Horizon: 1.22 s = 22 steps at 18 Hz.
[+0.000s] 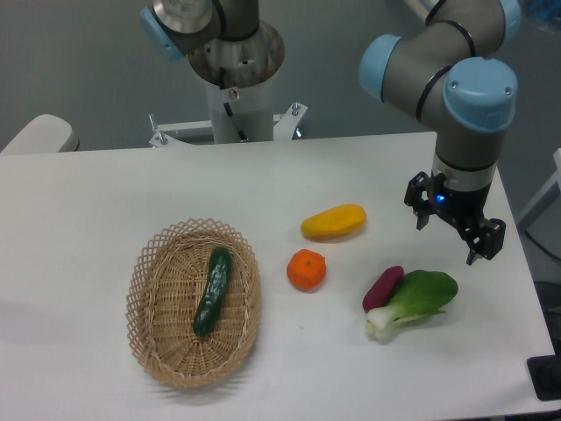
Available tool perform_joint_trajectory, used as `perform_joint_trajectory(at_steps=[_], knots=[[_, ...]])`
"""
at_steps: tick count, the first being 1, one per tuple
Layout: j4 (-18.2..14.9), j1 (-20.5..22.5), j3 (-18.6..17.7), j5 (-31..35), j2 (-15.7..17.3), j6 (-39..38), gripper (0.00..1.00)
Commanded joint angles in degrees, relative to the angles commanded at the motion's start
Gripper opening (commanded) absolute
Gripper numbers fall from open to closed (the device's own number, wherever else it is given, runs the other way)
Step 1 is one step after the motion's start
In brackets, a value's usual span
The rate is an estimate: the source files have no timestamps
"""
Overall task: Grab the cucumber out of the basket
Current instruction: 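Move the gripper over the basket above the green cucumber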
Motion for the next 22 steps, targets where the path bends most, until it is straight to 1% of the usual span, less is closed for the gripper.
perform_joint_trajectory(at_steps=[3, 7, 9, 12, 16, 22], knots=[[-0.09, -0.09, 0.0, 0.09, 0.0, -0.26, 1.0], [-0.26, -0.79, -1.75, 0.09, 0.61, -1.4, 1.0], [-0.35, -1.4, -2.81, 0.09, 0.96, -4.38, 1.0], [0.17, -4.3, -4.91, -0.09, 1.93, -9.91, 1.0], [0.18, -8.78, -7.55, 0.26, 3.25, -20.27, 1.0], [0.26, -16.42, -10.1, -0.44, 3.34, -44.44, 1.0]])
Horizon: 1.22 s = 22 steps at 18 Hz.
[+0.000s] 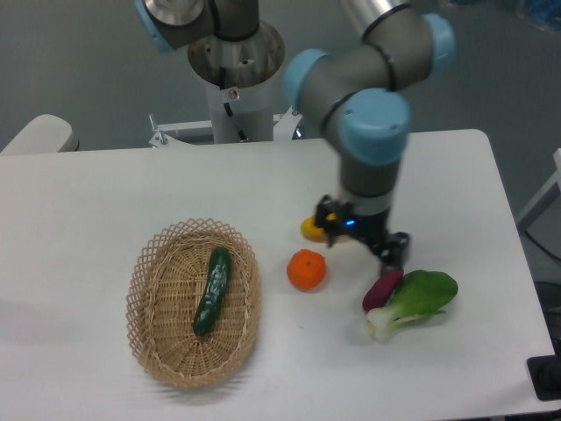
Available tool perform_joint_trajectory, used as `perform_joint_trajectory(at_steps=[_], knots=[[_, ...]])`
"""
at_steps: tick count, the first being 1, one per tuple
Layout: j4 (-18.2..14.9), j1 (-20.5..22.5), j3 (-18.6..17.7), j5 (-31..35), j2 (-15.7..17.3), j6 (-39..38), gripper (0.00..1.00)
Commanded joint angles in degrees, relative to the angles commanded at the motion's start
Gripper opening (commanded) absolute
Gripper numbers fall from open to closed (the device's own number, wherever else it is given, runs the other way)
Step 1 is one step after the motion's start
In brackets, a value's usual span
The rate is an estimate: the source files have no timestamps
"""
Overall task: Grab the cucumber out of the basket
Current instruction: 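Move the gripper over the basket above the green cucumber, then lower the gripper and close it around the cucumber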
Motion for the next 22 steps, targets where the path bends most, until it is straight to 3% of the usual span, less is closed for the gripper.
perform_joint_trajectory(at_steps=[5, 7, 11, 22], knots=[[0.79, -6.5, -3.42, -0.09, -0.7, -13.11, 1.0], [3.15, -8.26, -5.53, -0.01, -0.79, -15.41, 1.0], [8.43, -10.64, -9.49, 0.43, -2.19, -14.8, 1.0], [10.2, -13.11, -9.5, 0.43, -6.24, -14.8, 1.0]])
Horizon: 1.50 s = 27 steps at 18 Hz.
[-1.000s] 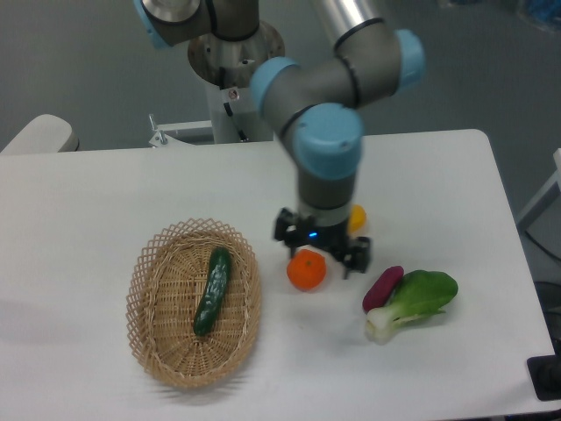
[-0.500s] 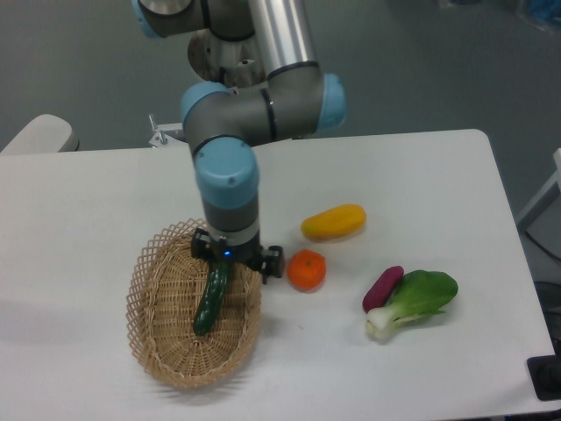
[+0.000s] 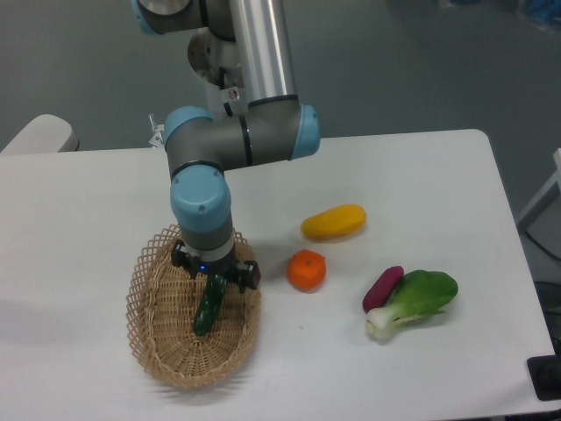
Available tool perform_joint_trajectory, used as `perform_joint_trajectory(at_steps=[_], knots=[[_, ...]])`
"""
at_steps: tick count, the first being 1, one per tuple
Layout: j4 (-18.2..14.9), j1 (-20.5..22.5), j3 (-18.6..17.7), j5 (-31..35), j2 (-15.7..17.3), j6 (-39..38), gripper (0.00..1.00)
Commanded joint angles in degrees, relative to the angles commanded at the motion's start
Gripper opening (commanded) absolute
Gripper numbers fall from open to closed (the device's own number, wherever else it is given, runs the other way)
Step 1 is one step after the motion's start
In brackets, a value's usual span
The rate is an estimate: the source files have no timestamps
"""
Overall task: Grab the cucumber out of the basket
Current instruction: 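Lower the gripper and close it around the cucumber, then lift the cucumber out of the basket and carry it toward the bok choy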
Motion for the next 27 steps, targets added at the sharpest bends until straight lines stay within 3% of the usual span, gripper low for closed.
perform_joint_trajectory(at_steps=[6, 7, 8, 10, 11, 12, 21, 27], knots=[[0.0, -0.53, 0.17, 0.0, -1.32, 0.09, 1.0], [0.0, -0.53, 0.44, 0.0, -1.41, 0.09, 0.96], [0.0, -0.53, 0.61, -0.09, -1.41, 0.09, 0.82], [-0.09, -0.53, 0.88, -0.09, -1.41, 0.35, 0.41], [0.0, -0.44, 1.05, -0.09, -1.41, 0.96, 0.32], [-0.09, -0.44, 1.14, -0.09, -1.32, 1.58, 0.28], [-0.26, -0.35, 3.42, -0.09, -0.97, 1.76, 0.18], [-2.98, 0.26, 9.92, 0.0, 0.87, 3.95, 0.18]])
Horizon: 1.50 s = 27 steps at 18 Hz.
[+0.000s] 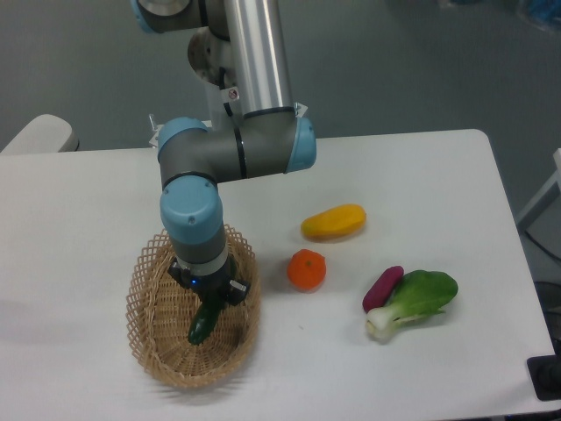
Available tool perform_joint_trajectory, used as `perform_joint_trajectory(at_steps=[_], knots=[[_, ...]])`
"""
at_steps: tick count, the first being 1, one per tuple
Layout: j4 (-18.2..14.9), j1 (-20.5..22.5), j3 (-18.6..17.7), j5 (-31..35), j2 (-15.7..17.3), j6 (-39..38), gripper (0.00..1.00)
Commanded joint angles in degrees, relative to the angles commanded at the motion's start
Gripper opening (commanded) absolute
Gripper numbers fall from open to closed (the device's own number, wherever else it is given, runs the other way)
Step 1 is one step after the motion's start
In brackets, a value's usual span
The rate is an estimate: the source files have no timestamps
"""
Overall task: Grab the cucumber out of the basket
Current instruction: 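Lift the cucumber out of the basket and carry it toward the bok choy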
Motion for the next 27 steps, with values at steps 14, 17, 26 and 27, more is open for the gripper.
perform_joint_trajectory(at_steps=[14, 17, 26, 27], knots=[[-7.56, 16.51, 7.3, -0.27, 2.99, 24.76, 0.19], [-7.65, 21.17, 7.66, -0.35, 2.91, 33.64, 0.19], [-8.88, 29.62, 7.57, -0.35, 2.55, 51.5, 0.19], [-8.88, 29.71, 7.48, -0.27, 2.47, 51.95, 0.19]])
